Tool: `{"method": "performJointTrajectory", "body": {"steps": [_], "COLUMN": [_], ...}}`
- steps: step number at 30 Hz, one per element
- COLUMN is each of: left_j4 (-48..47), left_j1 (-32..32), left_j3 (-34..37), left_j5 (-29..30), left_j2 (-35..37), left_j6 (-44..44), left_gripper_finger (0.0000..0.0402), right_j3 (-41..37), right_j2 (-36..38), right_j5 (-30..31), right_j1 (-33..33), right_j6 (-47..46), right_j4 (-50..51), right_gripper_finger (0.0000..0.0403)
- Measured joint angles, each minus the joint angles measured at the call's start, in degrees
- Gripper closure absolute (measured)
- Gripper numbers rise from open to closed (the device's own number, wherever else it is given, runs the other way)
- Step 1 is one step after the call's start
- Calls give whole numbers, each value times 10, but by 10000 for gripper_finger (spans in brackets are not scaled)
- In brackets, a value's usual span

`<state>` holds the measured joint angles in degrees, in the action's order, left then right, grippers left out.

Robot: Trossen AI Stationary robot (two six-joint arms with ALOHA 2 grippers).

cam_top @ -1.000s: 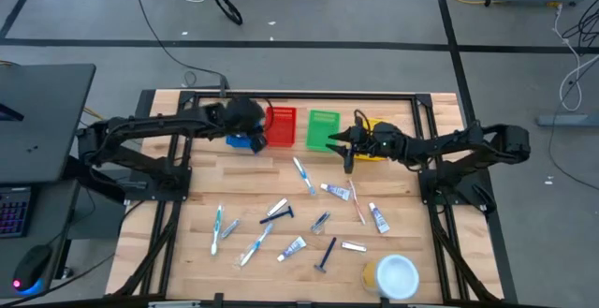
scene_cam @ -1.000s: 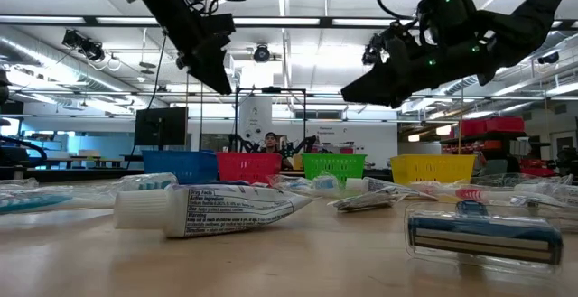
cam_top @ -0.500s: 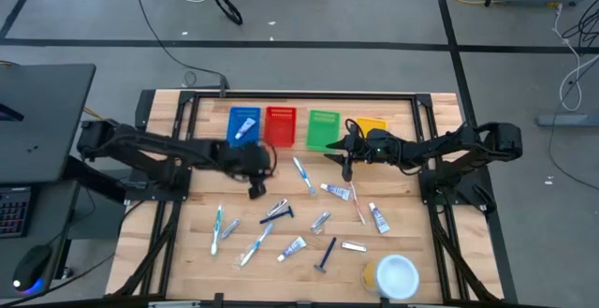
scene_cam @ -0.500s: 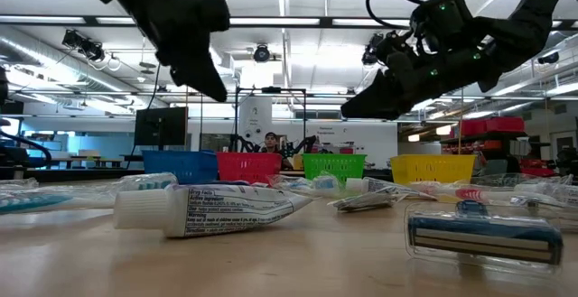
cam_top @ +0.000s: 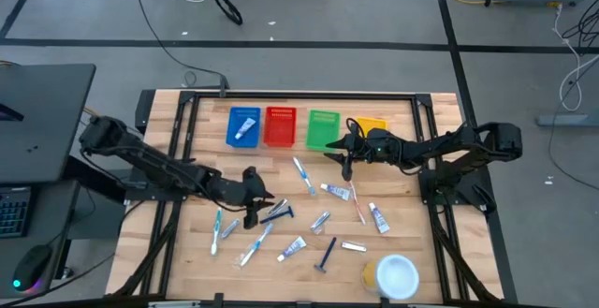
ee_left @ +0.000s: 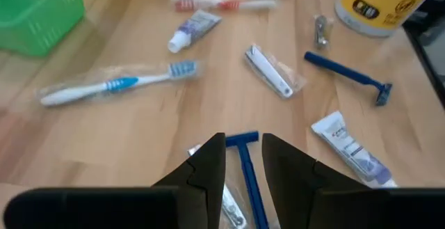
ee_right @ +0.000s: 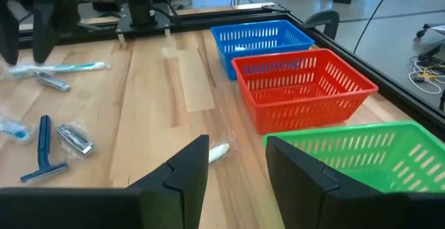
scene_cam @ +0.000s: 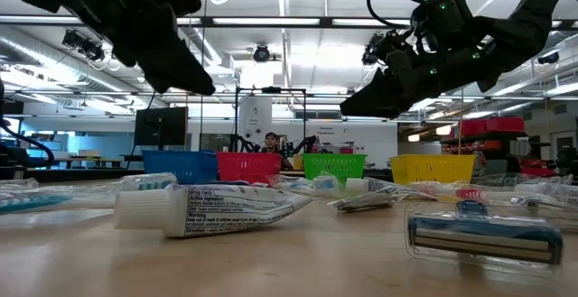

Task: Pick & Place Travel size toiletries
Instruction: Put the blue razor into the orange bin

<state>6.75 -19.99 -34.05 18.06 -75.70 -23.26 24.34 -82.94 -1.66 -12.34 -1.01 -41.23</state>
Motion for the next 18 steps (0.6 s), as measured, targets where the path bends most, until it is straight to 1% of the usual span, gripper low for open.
{"method": "performJointTrajectory", "body": {"steps": [2, 5, 10, 15, 18], "left_j4": [4, 37, 109, 188, 199], "left_j1": [-9, -17, -19, -19, -19], "left_j3": [2, 2, 2, 2, 2], "left_j5": [2, 2, 2, -10, -10], "left_j2": [-19, -65, -131, -196, -222], "left_j6": [-1, -1, -1, -1, 0], "left_gripper_finger": [299, 299, 299, 299, 299], "right_j3": [1, 7, 16, 21, 23], "right_j2": [0, 0, 0, 0, 0], "right_j5": [0, 1, 1, 0, 1], "right_j1": [0, 0, 0, 0, 0], "right_j6": [6, 10, 11, 35, 49], "right_j4": [-1, -2, -2, -3, -2], "right_gripper_finger": [248, 248, 248, 248, 248]}}
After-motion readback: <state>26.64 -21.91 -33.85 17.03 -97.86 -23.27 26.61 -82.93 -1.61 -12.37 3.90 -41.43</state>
